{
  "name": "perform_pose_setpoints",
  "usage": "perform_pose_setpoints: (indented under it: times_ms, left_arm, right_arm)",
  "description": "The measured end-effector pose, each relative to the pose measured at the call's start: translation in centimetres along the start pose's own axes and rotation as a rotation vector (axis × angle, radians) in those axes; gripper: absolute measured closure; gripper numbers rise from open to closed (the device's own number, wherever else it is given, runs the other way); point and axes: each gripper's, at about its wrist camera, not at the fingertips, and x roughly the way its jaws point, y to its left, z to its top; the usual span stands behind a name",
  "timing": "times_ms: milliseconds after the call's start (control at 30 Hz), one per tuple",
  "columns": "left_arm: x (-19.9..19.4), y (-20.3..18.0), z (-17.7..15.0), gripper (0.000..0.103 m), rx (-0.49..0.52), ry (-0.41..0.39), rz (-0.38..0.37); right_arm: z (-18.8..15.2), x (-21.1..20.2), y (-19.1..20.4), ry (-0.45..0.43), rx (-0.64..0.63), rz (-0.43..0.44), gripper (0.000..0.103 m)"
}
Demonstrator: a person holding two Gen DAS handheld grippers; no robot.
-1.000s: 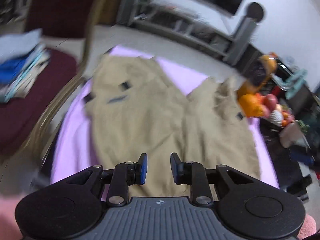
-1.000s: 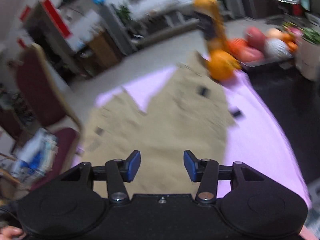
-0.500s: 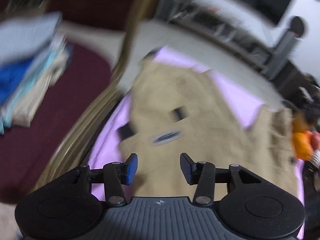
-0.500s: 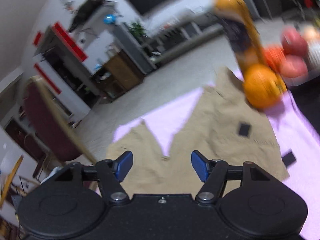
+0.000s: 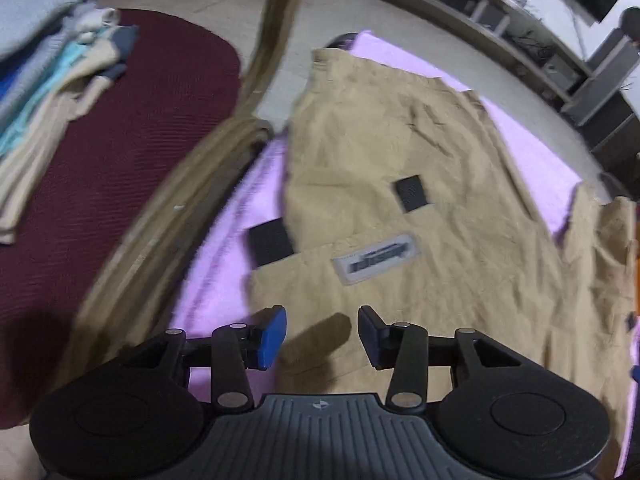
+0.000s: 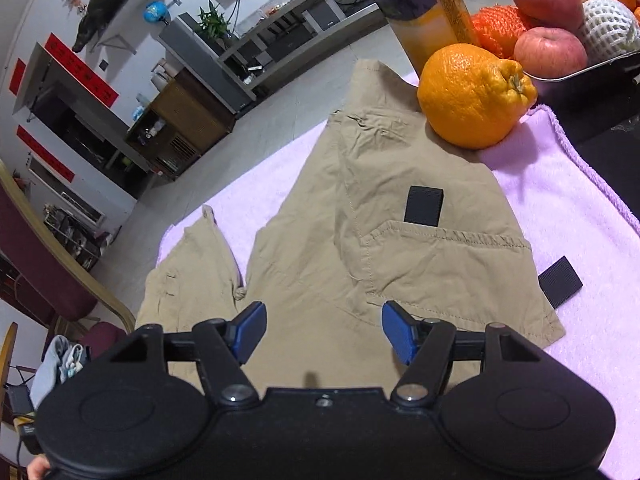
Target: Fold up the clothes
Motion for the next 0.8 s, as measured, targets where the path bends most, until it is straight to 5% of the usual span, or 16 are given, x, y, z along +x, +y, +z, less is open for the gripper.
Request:
perform_pose_setpoints:
  times_ms: [233,467,600,700,800]
  left_arm:
    - [1.4,0.0,0.2,0.06,-0.011,0.044,-0.029]
    - [-0.5,-1.6,-0.3,0.094,0.072,-0.129,-0.01]
    - [-2.2,-4.7,-1.4,0.093,0.267,-0.323,0.098]
    - [-0.1,-4.9,-1.5,0.085,0.304,-0.2,0.196]
    - [-2.1,-4.4,-2.7,0.073,0.249,-0.196,0.211]
  right_arm:
    - [-0.5,0.7,-0.1,0.031,0.008,-0.006,0.04]
    - [-1.0,0.5,-0.4,0.021,-0.018,-0.048,0.04]
    - [-0.8,0.4,-1.0,0.005,-0.008,-0.079,0.04]
    - [-0.5,0.2,-1.3,-0.005,-0.019,-0.11,0.04]
    - [0.1,-1.5,-1.9,-0.06,0.0,-0.109,0.04]
